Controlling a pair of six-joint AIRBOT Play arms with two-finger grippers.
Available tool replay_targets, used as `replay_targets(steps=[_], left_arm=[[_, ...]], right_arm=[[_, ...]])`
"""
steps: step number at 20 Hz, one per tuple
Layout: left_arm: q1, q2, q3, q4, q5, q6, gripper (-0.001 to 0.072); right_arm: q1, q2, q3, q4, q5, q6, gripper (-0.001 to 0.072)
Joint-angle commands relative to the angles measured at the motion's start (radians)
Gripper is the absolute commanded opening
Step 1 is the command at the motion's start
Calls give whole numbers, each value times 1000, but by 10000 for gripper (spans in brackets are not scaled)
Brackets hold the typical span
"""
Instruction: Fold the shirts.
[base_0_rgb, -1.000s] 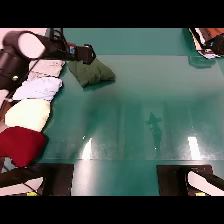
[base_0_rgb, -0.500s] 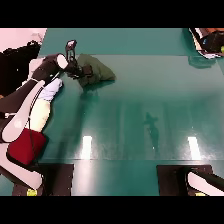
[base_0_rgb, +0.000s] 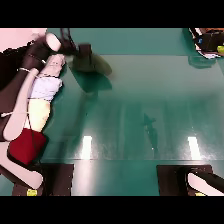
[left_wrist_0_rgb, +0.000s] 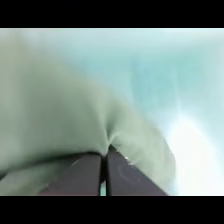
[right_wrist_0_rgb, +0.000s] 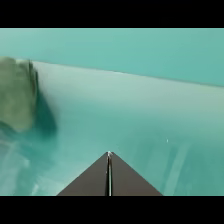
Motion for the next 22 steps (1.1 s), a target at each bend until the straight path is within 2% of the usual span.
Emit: replay_targets(steps=[1,5,9,11,13,14,15,16,19,22], left_arm=[[0,141,167,-26,-103,128,21],[-63,366,147,-64,-266,283,21],[-224,422,32,-65,-440,302,22],[-295,421,-77,-65,-432,301,22],[-347,421,-222,-68,-366,291,35],[-364,421,-286,-79,-333,287,300],[-375,421,-345,-90,-306,262,604],[-378,421,-396,-91,-285,245,665],[-327,422,-431,40,-286,237,665],[-176,402,-432,66,-263,180,665]], right_arm=[[-1,60,0,0,-33,0,15],[-1,160,0,0,-65,0,15],[1,243,0,0,-61,0,15],[1,272,0,0,-52,0,15],[1,291,0,0,-43,0,15],[1,298,0,0,-36,0,15],[1,303,0,0,-29,0,15],[1,303,0,0,-26,0,15],[1,302,0,1,-19,1,15],[1,302,0,1,6,1,15]])
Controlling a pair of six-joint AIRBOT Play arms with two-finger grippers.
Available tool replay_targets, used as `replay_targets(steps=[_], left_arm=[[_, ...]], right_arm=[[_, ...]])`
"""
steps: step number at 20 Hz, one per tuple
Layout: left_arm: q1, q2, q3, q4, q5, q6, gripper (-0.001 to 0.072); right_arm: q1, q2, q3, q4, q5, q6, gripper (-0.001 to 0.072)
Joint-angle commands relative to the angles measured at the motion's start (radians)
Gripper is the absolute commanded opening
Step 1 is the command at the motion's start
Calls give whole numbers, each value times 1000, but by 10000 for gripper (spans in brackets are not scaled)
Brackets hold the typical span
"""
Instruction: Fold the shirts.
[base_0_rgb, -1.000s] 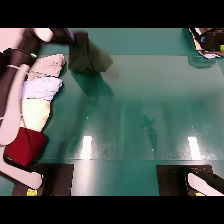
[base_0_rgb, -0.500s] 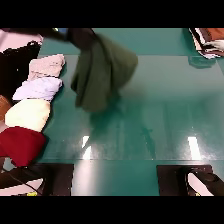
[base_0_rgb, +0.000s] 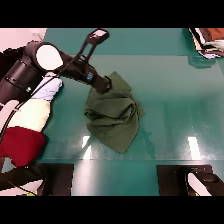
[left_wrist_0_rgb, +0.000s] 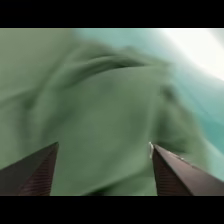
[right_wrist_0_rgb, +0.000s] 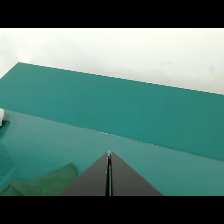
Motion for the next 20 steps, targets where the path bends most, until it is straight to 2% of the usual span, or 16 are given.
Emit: replay_targets(steps=[1,5,9,12,17,20], left_arm=[[143,-39,-27,37,19,-50,665],[277,-225,-27,-93,37,-44,664],[314,-395,-27,-143,74,-24,664],[314,-454,-26,-240,137,50,664],[312,-491,-26,-313,209,50,658],[312,-490,-24,-370,228,49,27]], right_arm=[[1,1,0,0,40,1,15],[1,-37,0,0,133,1,15],[1,-106,0,0,244,38,15],[1,-158,0,1,283,42,15],[3,-216,0,0,286,42,15],[3,-246,-1,-1,332,43,15]])
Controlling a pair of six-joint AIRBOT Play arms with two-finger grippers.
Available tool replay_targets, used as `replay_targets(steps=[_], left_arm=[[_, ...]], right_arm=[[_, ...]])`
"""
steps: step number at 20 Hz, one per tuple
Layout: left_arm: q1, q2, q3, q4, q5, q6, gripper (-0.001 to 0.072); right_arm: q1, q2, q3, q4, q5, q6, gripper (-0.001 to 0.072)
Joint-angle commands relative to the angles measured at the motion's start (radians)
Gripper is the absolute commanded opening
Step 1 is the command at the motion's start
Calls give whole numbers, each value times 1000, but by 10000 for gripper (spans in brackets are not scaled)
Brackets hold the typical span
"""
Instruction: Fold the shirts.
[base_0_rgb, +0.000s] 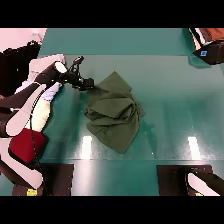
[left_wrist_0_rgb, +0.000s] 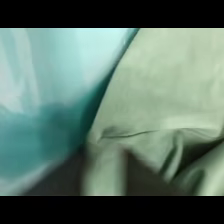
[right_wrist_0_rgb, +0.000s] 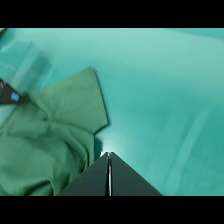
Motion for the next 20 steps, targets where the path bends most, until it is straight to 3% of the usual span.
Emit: replay_targets(steps=[1,6,7,8,9,13,16,18,20], left_arm=[[4,-10,18,-56,20,5,22],[67,-9,254,-41,-135,5,22],[74,-9,303,-41,-166,5,22],[79,-9,339,-32,-182,5,22],[79,-9,366,-30,-191,5,22],[78,-10,382,-24,-204,5,22],[78,-10,382,-23,-217,5,22],[78,-10,382,-23,-224,5,22],[78,-10,382,-23,-224,5,22]], right_arm=[[1,-41,-5,-2,76,2,15],[11,-43,-295,1,105,53,19],[27,-44,-378,2,89,62,136],[55,-44,-472,9,60,63,417],[85,-47,-560,42,14,63,537],[271,-142,-793,264,-192,26,532],[405,-262,-800,457,-310,-76,531],[460,-336,-753,498,-354,-94,529],[494,-393,-690,496,-384,-95,443]])
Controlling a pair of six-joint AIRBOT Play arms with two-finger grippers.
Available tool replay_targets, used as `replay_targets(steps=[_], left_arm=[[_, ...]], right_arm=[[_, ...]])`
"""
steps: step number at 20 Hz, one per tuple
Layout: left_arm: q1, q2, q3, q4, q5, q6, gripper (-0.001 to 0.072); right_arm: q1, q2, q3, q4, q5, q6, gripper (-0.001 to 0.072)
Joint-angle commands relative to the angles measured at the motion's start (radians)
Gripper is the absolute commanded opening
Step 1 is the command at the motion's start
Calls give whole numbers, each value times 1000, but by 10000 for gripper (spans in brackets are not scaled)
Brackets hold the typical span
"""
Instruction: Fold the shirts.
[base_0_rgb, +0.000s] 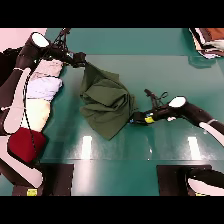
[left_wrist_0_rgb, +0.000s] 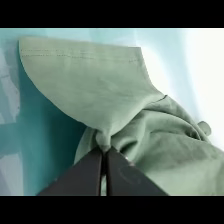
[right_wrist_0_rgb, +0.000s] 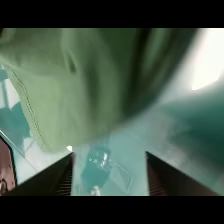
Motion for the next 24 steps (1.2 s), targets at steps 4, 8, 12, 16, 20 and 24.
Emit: replay_targets(steps=[4,8,12,16,20,24], left_arm=[[1,2,4,2,-11,-9,21],[26,109,18,29,28,-10,21],[75,351,70,29,53,2,21],[78,624,111,19,42,48,21],[78,855,111,9,38,49,22],[78,997,116,-11,71,50,21]], right_arm=[[79,-153,152,30,-127,-35,14],[-23,-113,246,-58,-32,-29,13],[-218,58,390,-143,85,3,13],[-391,244,595,-143,153,3,13],[-471,386,780,-144,186,3,13],[-519,460,941,-151,256,3,13]])
